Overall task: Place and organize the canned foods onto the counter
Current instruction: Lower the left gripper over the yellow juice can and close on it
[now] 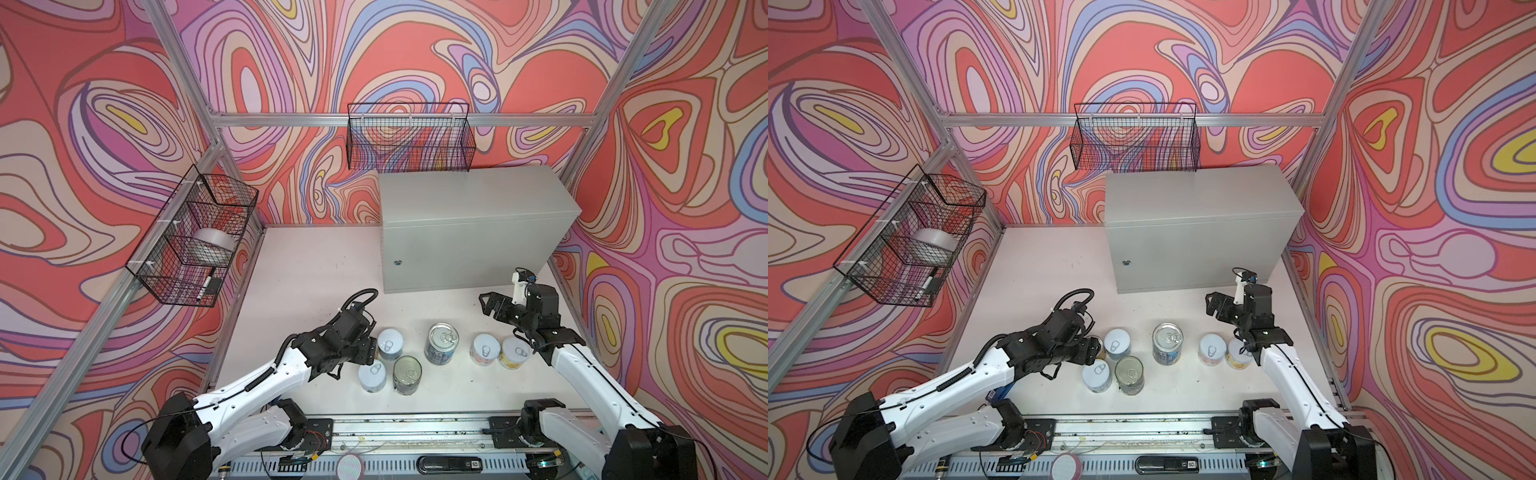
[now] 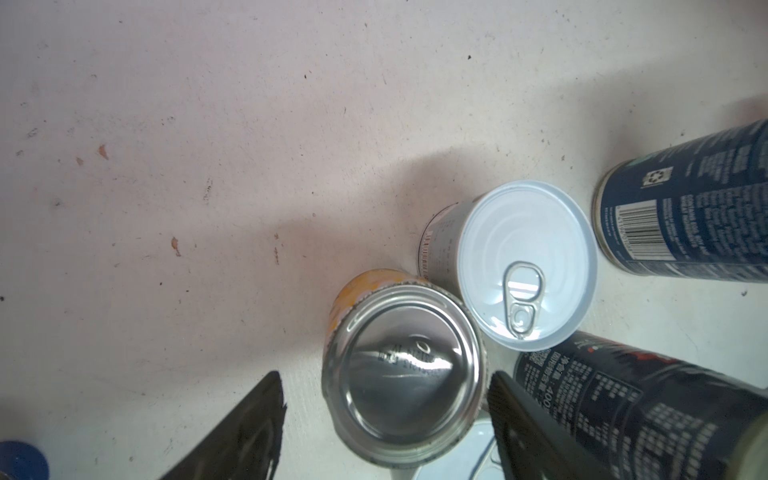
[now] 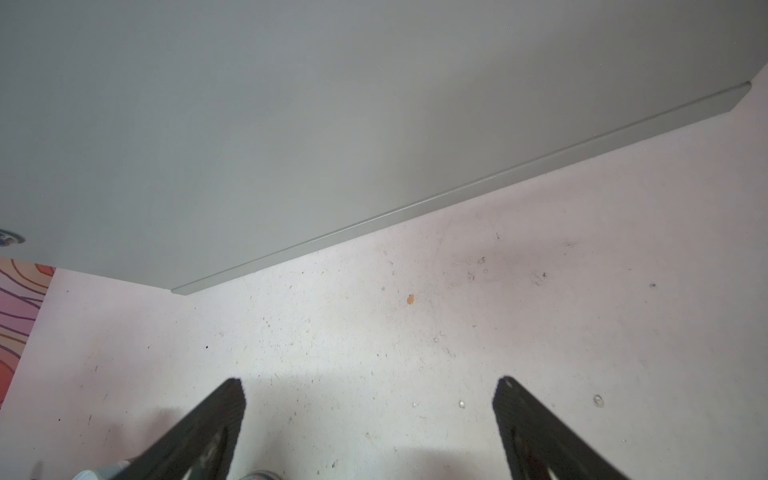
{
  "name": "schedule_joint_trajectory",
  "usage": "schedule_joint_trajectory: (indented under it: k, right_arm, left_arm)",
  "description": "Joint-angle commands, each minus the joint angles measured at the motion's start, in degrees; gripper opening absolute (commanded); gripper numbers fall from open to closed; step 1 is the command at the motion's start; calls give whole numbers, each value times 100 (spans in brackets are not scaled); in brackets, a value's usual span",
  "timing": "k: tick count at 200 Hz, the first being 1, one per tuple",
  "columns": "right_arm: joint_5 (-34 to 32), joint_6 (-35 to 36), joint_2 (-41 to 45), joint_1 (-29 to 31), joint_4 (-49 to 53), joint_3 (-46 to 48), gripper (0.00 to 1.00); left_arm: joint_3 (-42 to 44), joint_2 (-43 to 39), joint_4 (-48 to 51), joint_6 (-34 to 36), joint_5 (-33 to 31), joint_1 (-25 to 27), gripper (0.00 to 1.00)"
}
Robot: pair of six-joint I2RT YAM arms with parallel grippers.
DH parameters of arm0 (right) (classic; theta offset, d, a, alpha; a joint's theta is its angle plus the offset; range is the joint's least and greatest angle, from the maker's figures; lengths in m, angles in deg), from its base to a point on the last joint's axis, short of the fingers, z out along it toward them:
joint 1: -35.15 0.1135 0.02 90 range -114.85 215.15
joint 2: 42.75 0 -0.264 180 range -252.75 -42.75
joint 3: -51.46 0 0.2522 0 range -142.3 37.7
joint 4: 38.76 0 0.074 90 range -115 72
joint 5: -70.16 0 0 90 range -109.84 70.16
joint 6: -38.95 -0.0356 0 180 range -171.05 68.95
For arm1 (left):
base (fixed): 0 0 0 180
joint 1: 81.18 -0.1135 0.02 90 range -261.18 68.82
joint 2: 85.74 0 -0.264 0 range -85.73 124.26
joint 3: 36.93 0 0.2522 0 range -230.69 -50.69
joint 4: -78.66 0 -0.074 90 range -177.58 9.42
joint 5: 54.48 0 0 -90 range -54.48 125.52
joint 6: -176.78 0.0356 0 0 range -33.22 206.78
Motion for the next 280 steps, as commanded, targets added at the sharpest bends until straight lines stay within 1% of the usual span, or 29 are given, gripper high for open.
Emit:
schedule_joint_trajectory:
  k: [1,18,26,31,65,82,118,142,160,181,190,224,262,269,280]
  right_arm:
    - [67,-28,3,-11,40,-10,96]
    - [69,-43,32,-16,40,0,96]
    - [68,-47,37,-16,48,0,96]
    - [67,-45,47,-20,53,-4,96]
    - [50,-29,32,-20,57,-18,96]
    - [57,-32,-3,-16,57,-43,96]
    - [76,-33,-45,-16,57,-63,96]
    - [67,-27,-28,-15,79,-53,96]
    - [51,-34,-4,-16,81,-29,96]
    - [39,-18,23,-12,118,-44,96]
    - [32,-4,37,-16,135,-53,96]
    - [57,-10,74,-16,160,-75,96]
    - [266,9,75,-15,245,-146,96]
    - [277,-9,75,-12,274,-158,96]
    - [286,-30,65,-14,302,-175,96]
  left_arm:
    - [18,92,-82,-90,-45,62,81]
    - [-30,203,-53,-118,-164,73,80]
    - [-54,283,-34,-110,-201,73,77]
    - [-61,331,-48,-93,-195,73,75]
    - [-114,689,-158,-55,-130,90,72]
    - [-148,758,-141,-67,-227,107,72]
    - [-137,686,-192,-84,-223,125,72]
    - [-198,679,75,-135,-617,125,71]
    - [-177,625,186,-193,-889,125,62]
    - [-127,573,289,-318,-1184,125,62]
    - [-86,564,291,-332,-1258,119,60]
    - [-41,565,451,-474,-1648,37,62]
    - [-273,169,786,-420,-1524,-24,66]
    - [-342,105,883,-412,-1485,-16,68]
    - [-445,35,1024,-359,-1349,-19,75]
